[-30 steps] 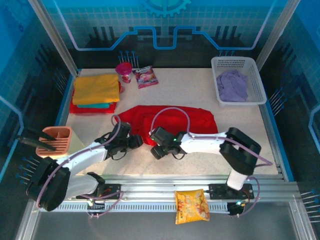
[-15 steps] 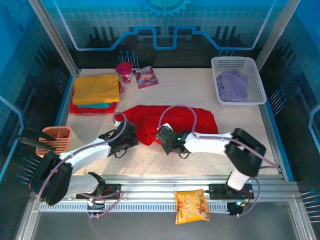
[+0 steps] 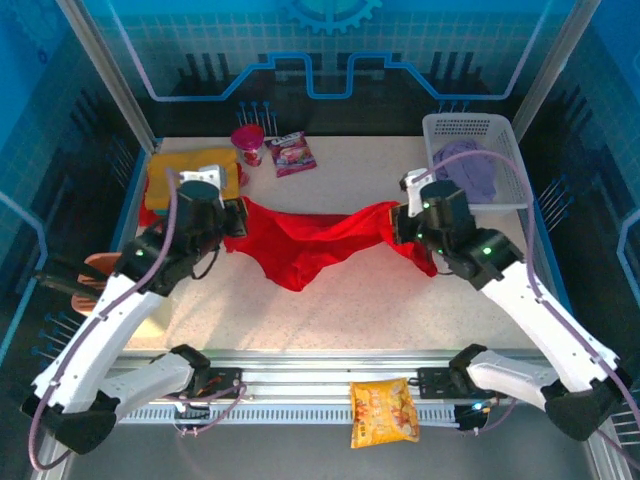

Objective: Fold and stack the t-shirts

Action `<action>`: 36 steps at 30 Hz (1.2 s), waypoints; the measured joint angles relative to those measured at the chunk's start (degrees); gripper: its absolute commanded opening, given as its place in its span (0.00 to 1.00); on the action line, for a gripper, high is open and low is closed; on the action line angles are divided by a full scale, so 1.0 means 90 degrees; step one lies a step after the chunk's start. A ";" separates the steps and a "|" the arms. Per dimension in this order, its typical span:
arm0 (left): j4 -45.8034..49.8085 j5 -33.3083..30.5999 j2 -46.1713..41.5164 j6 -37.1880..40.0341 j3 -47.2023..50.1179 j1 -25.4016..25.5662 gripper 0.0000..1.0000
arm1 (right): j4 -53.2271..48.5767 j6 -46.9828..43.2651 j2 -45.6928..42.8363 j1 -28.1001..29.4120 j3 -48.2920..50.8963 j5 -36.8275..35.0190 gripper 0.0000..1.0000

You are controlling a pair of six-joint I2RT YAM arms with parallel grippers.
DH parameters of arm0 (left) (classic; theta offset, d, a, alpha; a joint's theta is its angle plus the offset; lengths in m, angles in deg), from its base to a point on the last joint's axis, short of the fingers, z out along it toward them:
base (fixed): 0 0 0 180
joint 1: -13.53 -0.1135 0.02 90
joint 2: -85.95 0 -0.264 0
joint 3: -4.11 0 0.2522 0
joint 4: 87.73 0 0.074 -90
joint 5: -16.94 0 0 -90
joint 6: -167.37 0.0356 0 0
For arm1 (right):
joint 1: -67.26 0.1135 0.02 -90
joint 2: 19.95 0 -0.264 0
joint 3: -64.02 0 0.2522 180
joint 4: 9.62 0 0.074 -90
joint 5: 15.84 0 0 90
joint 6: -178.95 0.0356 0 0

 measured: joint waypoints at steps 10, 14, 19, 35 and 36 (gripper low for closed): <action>0.0724 -0.0476 0.0461 0.1290 -0.2684 -0.0027 0.00 | -0.0784 -0.0474 -0.0124 -0.0580 -0.1399 -0.0041 0.00; 0.0746 -0.0508 0.0726 0.1707 -0.3504 -0.0027 0.00 | -0.0823 -0.0680 -0.0277 -0.0580 -0.1919 -0.0012 0.00; 0.0736 -0.0459 0.0894 0.1931 -0.3815 -0.0027 0.00 | -0.0826 -0.0833 -0.0418 -0.0580 -0.2324 0.0007 0.00; 0.0702 -0.0141 0.1117 0.2251 -0.4918 -0.0044 0.00 | -0.0767 -0.1018 -0.0221 -0.0580 -0.3019 0.0265 0.00; 0.0624 -0.0143 0.1124 0.2273 -0.4864 -0.0056 0.00 | -0.0758 -0.1018 -0.0163 -0.0585 -0.3050 0.0265 0.00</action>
